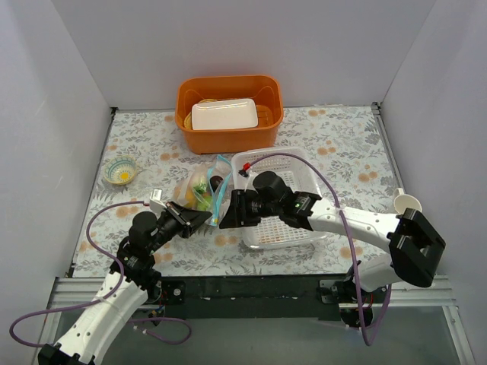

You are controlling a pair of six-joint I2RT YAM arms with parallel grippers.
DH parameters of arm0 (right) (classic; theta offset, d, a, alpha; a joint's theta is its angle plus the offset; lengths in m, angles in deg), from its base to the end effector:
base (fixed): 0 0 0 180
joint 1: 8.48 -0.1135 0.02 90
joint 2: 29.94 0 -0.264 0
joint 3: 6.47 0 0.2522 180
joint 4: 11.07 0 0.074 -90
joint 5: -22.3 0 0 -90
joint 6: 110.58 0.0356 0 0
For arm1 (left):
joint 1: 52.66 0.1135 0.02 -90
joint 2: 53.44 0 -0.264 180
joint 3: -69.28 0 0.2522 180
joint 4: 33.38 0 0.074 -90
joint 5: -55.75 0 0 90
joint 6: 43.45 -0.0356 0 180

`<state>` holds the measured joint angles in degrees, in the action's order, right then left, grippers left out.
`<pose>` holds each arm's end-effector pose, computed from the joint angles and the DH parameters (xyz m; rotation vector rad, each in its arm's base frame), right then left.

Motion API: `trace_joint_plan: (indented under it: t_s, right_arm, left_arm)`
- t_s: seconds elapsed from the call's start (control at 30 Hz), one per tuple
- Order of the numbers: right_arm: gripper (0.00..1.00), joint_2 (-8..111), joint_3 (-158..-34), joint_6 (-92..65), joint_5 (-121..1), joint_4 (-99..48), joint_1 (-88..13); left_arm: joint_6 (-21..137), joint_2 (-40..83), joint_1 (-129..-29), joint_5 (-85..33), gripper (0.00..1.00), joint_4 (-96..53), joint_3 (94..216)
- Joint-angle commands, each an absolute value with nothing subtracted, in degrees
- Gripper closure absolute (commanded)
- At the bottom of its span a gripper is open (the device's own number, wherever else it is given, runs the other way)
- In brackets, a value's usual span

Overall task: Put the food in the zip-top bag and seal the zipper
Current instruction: Zip the zipper food storage bag at the center of the board.

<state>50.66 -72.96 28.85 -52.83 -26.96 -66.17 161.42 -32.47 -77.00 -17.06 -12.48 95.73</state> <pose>0.1608 0.2714 0.2583 -0.3525 2.3757 1.2980 0.1129 -0.0626 0.2033 -1.4658 1.8297 -1.7851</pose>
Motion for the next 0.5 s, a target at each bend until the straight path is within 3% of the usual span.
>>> trace_joint_plan:
  t_s: [0.0, 0.47]
  right_arm:
    - [0.47, 51.9, -75.9, 30.1, -51.0, -18.4, -67.1]
    - [0.55, 55.1, -77.7, 30.0, -50.7, -16.0, -67.5]
  left_arm:
    - [172.2, -33.5, -77.2, -16.1, 1.0, -14.2, 95.7]
    - [172.2, -34.3, -77.2, -16.1, 1.0, -13.6, 95.7]
